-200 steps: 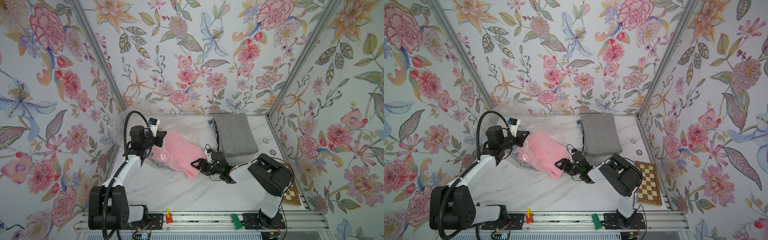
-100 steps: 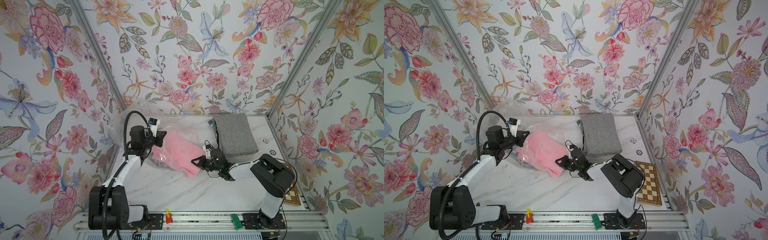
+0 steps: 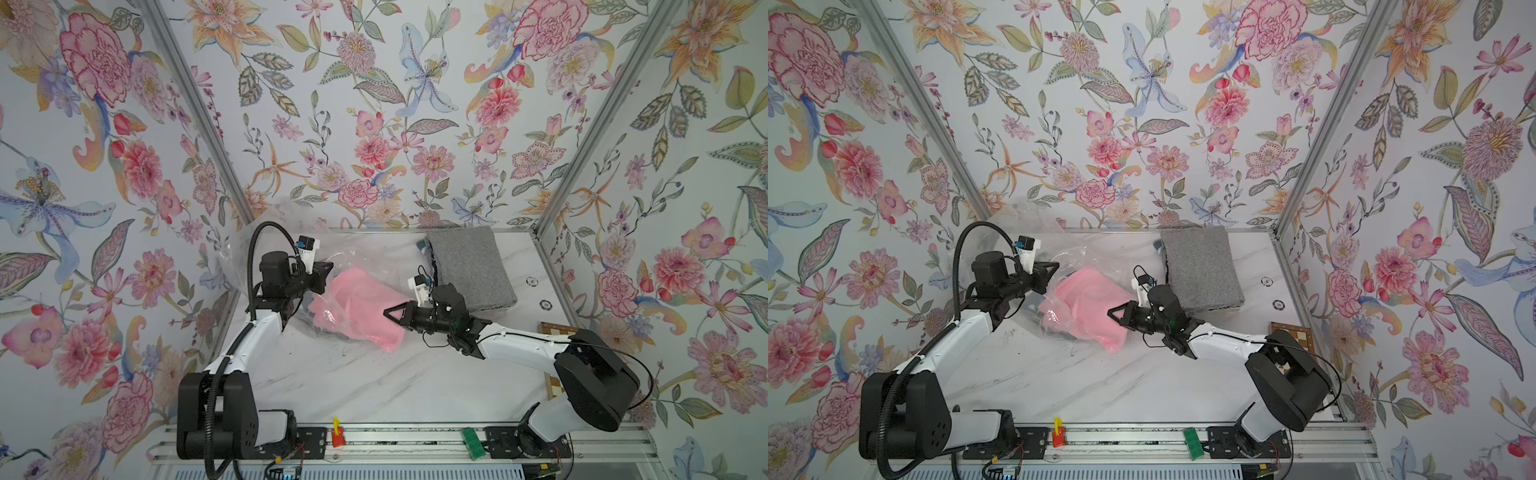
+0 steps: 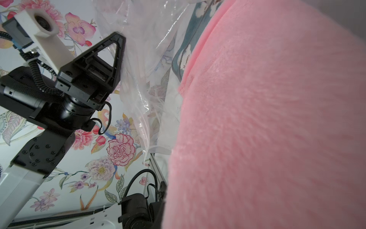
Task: Take the blanket out of the vacuum bag
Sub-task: Take out the blanket from the vacuum bag.
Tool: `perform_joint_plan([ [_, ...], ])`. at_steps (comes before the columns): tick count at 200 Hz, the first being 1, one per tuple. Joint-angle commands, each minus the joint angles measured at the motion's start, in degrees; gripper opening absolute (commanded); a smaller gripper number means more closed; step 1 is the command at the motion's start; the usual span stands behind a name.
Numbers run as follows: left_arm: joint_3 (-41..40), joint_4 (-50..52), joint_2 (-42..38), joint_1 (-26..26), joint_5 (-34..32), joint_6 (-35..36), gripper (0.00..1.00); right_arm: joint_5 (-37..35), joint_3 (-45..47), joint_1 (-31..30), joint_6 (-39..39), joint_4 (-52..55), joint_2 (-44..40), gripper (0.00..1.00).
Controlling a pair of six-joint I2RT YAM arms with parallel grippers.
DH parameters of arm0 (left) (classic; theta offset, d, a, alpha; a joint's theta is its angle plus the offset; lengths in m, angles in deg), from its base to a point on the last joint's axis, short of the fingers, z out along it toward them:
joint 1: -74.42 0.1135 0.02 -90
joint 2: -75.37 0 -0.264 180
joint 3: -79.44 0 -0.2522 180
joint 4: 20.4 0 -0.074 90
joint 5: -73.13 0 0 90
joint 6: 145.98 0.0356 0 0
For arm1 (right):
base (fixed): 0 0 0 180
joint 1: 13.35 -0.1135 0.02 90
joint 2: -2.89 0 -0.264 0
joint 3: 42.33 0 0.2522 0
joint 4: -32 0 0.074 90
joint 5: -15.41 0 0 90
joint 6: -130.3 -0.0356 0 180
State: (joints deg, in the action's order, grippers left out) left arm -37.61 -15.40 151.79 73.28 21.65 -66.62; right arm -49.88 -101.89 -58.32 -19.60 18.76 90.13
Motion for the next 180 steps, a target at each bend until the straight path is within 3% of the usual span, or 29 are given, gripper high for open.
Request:
perform_joint_plan([
  [1,1.9,0.2,0.2,0.2,-1.3,1.5,0.04,1.8,-2.4,0.3,1.4,4.0,-3.8,0.00],
  [88,1.9,0.3,-0.1,0.2,-1.3,1.6,0.04,0.5,-10.2,4.0,-1.5,24.7,-14.3,0.00],
  [180,1.9,0.3,0.1,0.2,-1.4,1.6,0.05,1.9,-14.7,7.6,-7.1,31.1,-20.9,0.00],
])
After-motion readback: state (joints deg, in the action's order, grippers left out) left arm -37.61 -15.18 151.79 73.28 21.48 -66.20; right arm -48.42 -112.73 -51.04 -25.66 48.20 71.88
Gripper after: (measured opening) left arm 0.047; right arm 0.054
